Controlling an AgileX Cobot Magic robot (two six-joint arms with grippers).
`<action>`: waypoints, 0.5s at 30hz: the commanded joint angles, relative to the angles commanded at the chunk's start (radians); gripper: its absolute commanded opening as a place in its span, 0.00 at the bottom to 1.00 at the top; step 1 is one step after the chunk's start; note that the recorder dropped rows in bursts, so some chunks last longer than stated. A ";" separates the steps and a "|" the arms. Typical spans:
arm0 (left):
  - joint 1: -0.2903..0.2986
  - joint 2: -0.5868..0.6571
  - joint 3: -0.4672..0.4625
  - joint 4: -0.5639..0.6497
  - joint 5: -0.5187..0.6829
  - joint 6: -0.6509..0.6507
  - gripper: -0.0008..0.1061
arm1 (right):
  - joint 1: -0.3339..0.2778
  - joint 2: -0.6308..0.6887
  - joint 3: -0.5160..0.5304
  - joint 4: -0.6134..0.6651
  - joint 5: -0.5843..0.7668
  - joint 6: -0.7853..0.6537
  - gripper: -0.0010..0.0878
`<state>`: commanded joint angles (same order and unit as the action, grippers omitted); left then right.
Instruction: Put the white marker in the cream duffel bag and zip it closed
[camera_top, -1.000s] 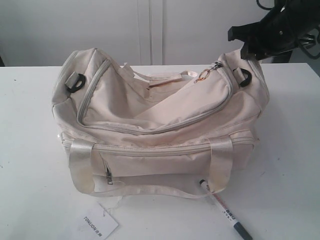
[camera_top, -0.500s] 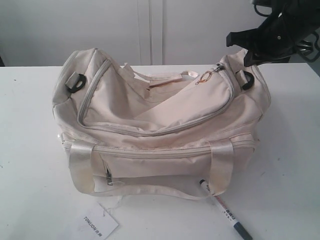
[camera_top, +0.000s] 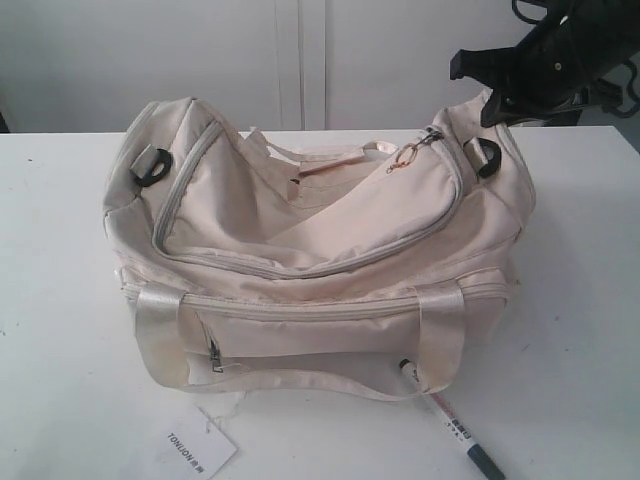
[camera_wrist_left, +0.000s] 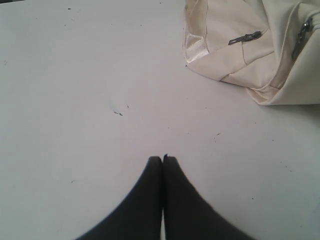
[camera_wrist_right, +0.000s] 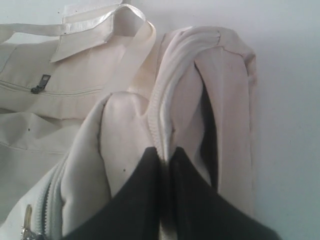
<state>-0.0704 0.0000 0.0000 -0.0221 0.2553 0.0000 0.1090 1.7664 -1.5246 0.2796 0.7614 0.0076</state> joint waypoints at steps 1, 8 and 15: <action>0.000 0.000 0.000 0.000 0.000 0.000 0.01 | 0.000 0.001 0.000 -0.002 0.000 0.000 0.01; 0.000 0.000 0.000 0.000 0.000 0.000 0.01 | 0.000 0.001 0.000 -0.004 -0.003 -0.008 0.01; 0.000 0.000 0.000 0.000 0.000 0.000 0.01 | 0.000 0.001 0.000 -0.004 -0.001 -0.008 0.01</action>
<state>-0.0704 0.0000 0.0000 -0.0221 0.2553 0.0000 0.1090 1.7676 -1.5246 0.2757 0.7607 0.0000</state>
